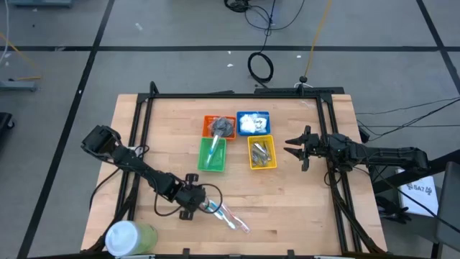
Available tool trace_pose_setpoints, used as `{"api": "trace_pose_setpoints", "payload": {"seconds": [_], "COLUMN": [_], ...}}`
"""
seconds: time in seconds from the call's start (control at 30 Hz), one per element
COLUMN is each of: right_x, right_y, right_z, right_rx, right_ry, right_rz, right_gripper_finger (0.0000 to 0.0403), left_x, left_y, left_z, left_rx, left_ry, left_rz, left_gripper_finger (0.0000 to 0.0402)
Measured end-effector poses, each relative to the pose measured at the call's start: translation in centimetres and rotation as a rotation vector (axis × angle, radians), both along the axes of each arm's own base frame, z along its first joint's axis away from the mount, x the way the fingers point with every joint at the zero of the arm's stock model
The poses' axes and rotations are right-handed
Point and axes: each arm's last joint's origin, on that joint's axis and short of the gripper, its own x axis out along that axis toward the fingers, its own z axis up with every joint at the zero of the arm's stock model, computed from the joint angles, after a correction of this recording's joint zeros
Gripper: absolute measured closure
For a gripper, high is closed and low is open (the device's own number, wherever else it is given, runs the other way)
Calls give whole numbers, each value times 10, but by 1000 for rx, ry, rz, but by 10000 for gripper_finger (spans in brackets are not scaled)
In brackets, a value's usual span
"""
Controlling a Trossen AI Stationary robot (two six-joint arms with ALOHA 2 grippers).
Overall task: Pick & Place Travel size toiletries
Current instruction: Put the blue toothbrush into the green bin
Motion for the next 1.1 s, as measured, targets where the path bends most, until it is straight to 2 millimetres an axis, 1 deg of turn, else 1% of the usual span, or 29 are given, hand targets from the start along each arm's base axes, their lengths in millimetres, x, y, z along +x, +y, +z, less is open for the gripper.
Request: {"api": "trace_pose_setpoints", "payload": {"seconds": [0.13, 0.27, 0.37, 0.47, 0.5, 0.57, 0.77, 0.83, 0.97, 1.1], "right_x": [0, 0, 0, 0, 0, 0, 0, 0, 0, 0], "right_y": [0, 0, 0, 0, 0, 0, 0, 0, 0, 0], "right_z": [0, 0, 0, 0, 0, 0, 0, 0, 0, 0], "right_rx": [0, 0, 0, 0, 0, 0, 0, 0, 0, 0], "right_ry": [0, 0, 0, 0, 0, 0, 0, 0, 0, 0], "right_rz": [0, 0, 0, 0, 0, 0, 0, 0, 0, 0], "right_gripper_finger": [273, 273, 273, 273, 273, 273, 273, 273, 273, 273], "left_x": [0, 0, 1, 2, 2, 3, 3, 2, -2, -9], "left_y": [1, -1, -5, -9, -10, -12, -10, -8, 0, 9], "left_z": [0, -1, 0, 5, 7, 13, 42, 54, 79, 101], "left_rx": [-46, -82, -124, -218, -256, -316, -427, -441, -408, -318], "left_ry": [1, 11, 4, 4, 3, -7, -114, -186, -349, -513], "left_rz": [152, 164, 150, 128, 118, 146, 267, 290, 364, 430], "left_gripper_finger": [284, 288, 319, 374, 387, 393, 400, 401, 401, 402]}}
